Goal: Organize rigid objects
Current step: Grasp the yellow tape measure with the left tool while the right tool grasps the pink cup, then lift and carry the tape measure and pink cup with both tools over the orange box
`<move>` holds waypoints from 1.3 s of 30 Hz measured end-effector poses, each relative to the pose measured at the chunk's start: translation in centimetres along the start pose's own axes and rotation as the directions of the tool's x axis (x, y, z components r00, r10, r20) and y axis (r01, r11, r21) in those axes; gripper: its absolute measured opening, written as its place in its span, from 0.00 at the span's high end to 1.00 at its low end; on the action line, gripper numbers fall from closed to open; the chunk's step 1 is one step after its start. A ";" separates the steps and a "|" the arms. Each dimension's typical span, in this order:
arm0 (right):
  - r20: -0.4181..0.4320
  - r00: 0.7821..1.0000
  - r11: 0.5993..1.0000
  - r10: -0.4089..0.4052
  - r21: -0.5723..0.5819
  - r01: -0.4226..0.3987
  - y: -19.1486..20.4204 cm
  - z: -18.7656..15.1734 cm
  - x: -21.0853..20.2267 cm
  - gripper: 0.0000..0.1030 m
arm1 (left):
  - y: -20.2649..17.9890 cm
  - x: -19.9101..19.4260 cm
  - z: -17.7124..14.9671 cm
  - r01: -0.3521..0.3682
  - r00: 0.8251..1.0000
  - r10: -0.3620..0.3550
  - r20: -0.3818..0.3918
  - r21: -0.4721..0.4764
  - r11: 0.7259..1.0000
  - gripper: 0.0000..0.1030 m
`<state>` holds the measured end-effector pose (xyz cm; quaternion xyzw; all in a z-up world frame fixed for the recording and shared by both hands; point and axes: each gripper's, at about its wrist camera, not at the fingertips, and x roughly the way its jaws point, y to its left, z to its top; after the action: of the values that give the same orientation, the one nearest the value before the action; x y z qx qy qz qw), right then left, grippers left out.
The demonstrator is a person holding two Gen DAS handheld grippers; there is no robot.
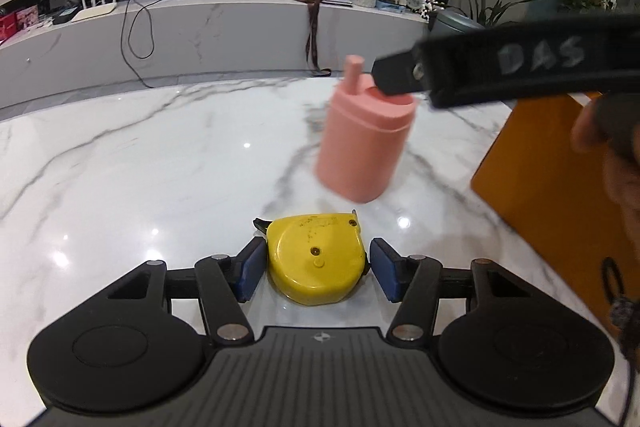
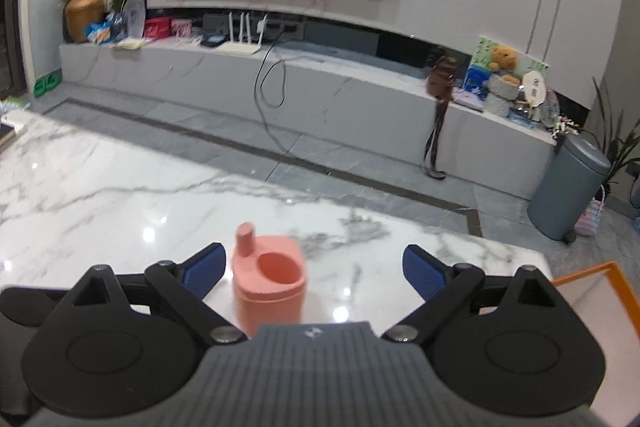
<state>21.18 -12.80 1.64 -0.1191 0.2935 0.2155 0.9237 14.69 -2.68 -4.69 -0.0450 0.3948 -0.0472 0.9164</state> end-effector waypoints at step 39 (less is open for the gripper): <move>-0.106 0.990 0.996 0.090 -0.006 -0.092 2.3 -0.6 4.7 0.44 | 1.4 -1.4 0.4 0.016 1.000 -0.017 0.019 0.029 0.999 0.37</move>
<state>23.23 -9.47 -1.87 -0.1218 0.3459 0.2524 0.8954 14.06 -1.08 -3.61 -0.0357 0.3847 -0.0600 0.9204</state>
